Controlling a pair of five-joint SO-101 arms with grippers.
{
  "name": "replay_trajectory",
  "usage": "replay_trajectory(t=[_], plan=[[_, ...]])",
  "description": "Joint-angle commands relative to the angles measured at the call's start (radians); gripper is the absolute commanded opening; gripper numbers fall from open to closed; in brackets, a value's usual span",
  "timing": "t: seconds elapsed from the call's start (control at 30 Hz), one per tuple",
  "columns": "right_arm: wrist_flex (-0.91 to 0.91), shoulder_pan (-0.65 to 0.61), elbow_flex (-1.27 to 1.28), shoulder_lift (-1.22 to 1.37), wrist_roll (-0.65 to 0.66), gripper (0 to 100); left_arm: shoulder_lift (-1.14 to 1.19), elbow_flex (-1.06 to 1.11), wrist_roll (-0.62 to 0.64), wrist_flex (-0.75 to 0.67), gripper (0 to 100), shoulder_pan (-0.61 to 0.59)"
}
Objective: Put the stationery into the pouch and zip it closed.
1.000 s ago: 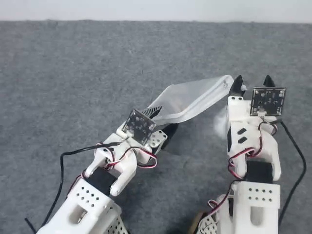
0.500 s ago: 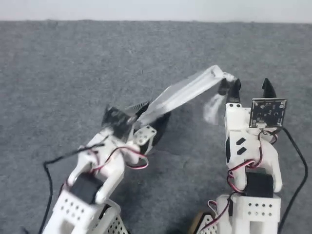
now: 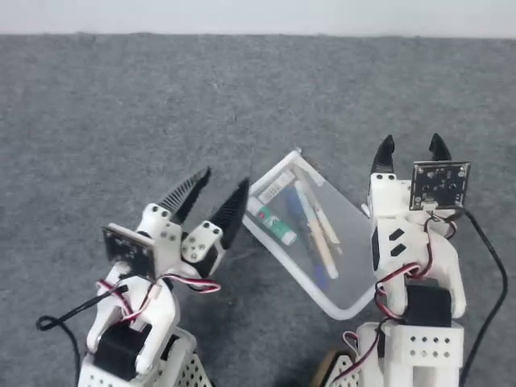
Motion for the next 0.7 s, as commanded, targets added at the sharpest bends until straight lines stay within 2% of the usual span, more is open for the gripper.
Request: replay_trajectory(t=[0.0,0.2,0.3,0.43,0.57,0.67], plan=[[0.01,-0.007,-0.058,-0.039,-0.006,21.3,-0.008,-0.025,0.029,-0.04,22,-0.034],[0.012,-0.042,-0.055,-0.03,-0.005,21.0,-0.009,0.005,0.029,-0.069,22,-0.035],[0.004,-0.077,-0.037,-0.03,-0.005,13.9,-0.009,0.048,0.029,-0.132,21,-0.035],[0.004,-0.104,-0.034,-0.039,-0.005,4.8,-0.009,0.088,0.023,-0.209,11,-0.037],[0.004,-0.105,-0.034,-0.039,-0.005,3.2,-0.009,0.104,-0.015,-0.262,2,-0.064],[0.005,-0.108,-0.034,-0.041,-0.011,1.3,-0.009,0.11,-0.025,-0.305,1,-0.117]])
